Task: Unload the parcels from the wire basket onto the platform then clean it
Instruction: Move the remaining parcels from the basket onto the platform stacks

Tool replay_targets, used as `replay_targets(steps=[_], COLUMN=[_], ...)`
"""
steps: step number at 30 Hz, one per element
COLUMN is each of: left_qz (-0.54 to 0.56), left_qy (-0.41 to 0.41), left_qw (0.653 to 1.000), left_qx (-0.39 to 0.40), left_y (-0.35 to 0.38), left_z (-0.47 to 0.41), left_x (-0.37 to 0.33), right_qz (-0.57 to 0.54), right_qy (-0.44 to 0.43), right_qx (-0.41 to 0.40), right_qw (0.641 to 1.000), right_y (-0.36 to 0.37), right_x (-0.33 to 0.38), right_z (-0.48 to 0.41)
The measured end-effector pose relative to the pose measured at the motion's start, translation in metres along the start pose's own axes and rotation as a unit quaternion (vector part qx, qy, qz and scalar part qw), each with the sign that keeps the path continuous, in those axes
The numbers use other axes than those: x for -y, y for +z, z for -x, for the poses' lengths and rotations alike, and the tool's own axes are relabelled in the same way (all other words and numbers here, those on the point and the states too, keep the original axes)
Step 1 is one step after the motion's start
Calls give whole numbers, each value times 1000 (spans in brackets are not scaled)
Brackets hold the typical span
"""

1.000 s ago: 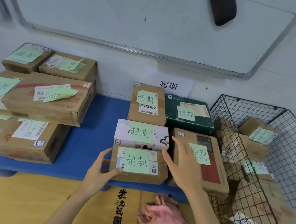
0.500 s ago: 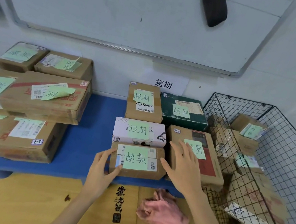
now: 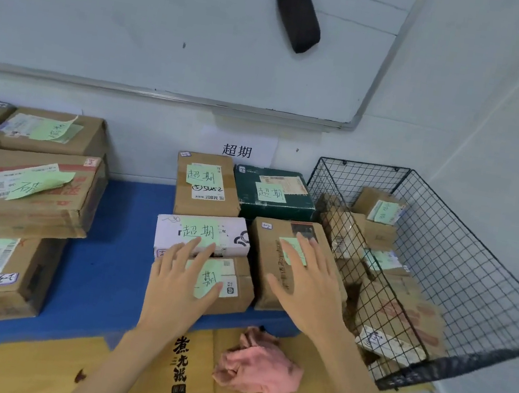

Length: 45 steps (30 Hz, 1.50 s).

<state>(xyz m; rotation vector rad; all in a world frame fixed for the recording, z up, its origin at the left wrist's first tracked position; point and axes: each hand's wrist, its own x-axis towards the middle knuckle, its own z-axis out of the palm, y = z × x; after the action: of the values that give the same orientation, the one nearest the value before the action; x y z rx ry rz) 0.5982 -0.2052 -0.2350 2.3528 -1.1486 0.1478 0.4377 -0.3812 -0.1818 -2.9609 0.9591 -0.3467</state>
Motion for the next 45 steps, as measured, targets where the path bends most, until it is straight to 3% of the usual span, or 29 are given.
replay_targets(steps=[9, 17, 22, 27, 34, 45], left_qz=[26, 56, 55, 33, 21, -77], left_qy=[129, 168, 163, 151, 162, 188], left_qw=[991, 984, 985, 988, 981, 948], left_qx=[19, 6, 2, 23, 109, 245], left_y=[10, 19, 31, 49, 64, 88], left_z=[-38, -54, -59, -59, -67, -110], left_x=[-123, -245, -323, -384, -422, -416], right_qz=[29, 34, 0, -20, -76, -201], right_qy=[51, 73, 44, 12, -25, -42], right_qx=[-64, -58, -47, -18, 43, 243], right_qw=[996, 995, 998, 1000, 996, 948], right_y=[-70, -110, -130, -141, -135, -100], right_x=[-87, -199, -268, -330, -385, -421], right_z=[21, 46, 68, 77, 64, 27])
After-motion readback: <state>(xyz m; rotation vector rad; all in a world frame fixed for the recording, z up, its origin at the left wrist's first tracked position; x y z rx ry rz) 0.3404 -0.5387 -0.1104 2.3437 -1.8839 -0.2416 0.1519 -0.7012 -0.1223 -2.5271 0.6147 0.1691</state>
